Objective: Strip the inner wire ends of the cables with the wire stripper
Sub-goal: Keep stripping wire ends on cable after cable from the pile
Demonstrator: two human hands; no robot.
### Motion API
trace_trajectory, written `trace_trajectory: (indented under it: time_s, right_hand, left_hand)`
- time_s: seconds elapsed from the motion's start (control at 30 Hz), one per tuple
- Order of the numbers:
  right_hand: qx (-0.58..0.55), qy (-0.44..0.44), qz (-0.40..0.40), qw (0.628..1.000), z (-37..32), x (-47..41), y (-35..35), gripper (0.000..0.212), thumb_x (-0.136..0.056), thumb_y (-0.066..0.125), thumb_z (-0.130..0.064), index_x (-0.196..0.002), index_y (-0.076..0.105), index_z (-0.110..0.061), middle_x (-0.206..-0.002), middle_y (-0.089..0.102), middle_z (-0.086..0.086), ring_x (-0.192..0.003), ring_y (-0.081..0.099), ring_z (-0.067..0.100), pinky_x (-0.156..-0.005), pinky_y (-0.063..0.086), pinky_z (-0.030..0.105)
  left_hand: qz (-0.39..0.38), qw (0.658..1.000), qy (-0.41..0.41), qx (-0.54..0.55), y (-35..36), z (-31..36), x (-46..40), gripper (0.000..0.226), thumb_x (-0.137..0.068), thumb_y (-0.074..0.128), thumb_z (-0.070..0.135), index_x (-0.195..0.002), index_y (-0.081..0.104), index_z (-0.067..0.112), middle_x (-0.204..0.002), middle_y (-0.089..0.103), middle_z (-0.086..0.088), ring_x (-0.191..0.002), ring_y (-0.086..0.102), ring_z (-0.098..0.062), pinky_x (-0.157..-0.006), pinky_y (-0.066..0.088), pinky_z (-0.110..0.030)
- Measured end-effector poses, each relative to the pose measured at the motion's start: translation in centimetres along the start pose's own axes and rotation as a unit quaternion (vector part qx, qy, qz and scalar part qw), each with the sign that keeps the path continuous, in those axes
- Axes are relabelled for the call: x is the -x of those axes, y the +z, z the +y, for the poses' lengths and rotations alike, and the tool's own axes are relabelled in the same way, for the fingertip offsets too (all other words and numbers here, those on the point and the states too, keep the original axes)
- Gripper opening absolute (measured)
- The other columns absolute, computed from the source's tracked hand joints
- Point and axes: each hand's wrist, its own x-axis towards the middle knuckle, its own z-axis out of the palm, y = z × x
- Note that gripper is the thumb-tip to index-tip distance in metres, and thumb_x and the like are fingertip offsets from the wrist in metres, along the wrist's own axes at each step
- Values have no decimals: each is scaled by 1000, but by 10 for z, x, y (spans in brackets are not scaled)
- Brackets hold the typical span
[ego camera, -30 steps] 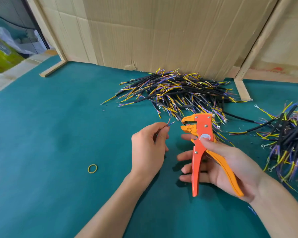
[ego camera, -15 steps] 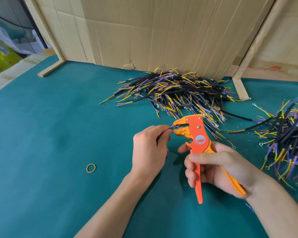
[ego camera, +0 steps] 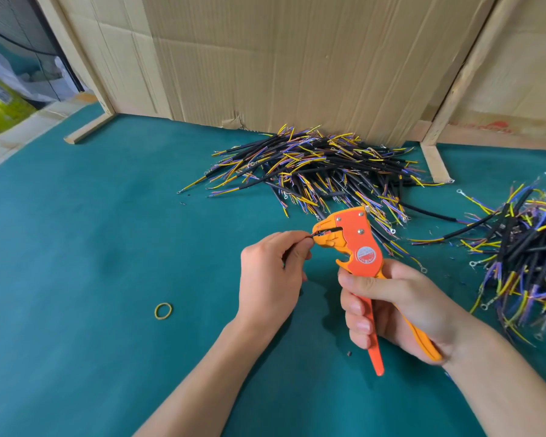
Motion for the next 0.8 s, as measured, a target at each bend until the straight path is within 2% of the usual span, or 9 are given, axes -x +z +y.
trace_trajectory:
  time_s: [0.1, 0.2, 0.27, 0.33, 0.47, 0.53, 0.63, 0.8]
  right_hand:
    - [-4, -9, 13, 1000, 2, 0, 1, 25, -81, 76, -20, -72, 56, -10, -64, 42, 12, -47, 41, 24, -46, 41, 33]
    - [-2, -31, 46, 998, 2, -1, 2, 29, -79, 77, -20, -69, 51, -11, -60, 35, 8, -41, 34, 19, -40, 36, 26]
    - [-7, -50, 70, 996, 2, -3, 3, 31, -78, 77, -20, -68, 48, -14, -56, 30, 4, -37, 28, 15, -36, 30, 20]
    - [-17, -51, 69, 996, 3, -4, 3, 29, -77, 77, -19, -70, 49, -14, -56, 31, 4, -36, 28, 14, -35, 30, 20]
    - [-82, -41, 37, 995, 1, -2, -1, 16, -79, 75, -12, -85, 61, -9, -66, 49, 14, -48, 48, 25, -45, 45, 33]
    - [-114, -47, 43, 991, -1, -1, -6, 22, -74, 78, -7, -91, 64, -8, -76, 56, 20, -61, 56, 32, -56, 53, 41]
    - [-109, -40, 21, 993, -3, 1, -9, 44, -63, 91, -11, -98, 65, -6, -84, 60, 26, -70, 61, 39, -65, 56, 46]
    - [-102, -1, -22, 995, 3, 0, -3, 43, -71, 85, -8, -107, 63, -3, -90, 62, 30, -75, 64, 42, -70, 57, 51]
  left_hand:
    - [-29, 998, -38, 45, -1, 1, 0, 18, -97, 63, 12, -88, 74, 23, -71, 68, 9, -46, 56, -7, -52, 46, -20]
    - [-54, 994, -66, 74, -1, 1, -1, 19, -97, 63, 12, -88, 72, 26, -65, 68, 3, -43, 53, -6, -49, 44, -23]
    - [-53, 991, -80, 90, 0, 0, -2, 20, -96, 64, 12, -86, 72, 28, -64, 69, 0, -42, 51, -9, -47, 43, -25]
    - [-43, 988, -96, 114, 0, 0, -2, 21, -95, 64, 11, -85, 73, 28, -67, 71, 0, -43, 52, -10, -44, 43, -25]
    - [-11, 981, -116, 152, 1, -1, -4, 18, -91, 70, 7, -86, 76, 23, -71, 74, 0, -52, 63, -11, -43, 43, -23]
    - [15, 975, -132, 179, 0, -2, -5, 15, -88, 73, 7, -87, 78, 21, -69, 72, -2, -54, 66, -12, -42, 42, -22]
    - [40, 963, -145, 222, -2, -2, -6, 14, -86, 76, 5, -87, 80, 17, -71, 71, -5, -58, 67, -13, -42, 41, -21]
    - [56, 955, -154, 247, -3, 0, -6, 15, -84, 77, 3, -85, 81, 18, -71, 74, -4, -61, 67, -15, -44, 42, -20]
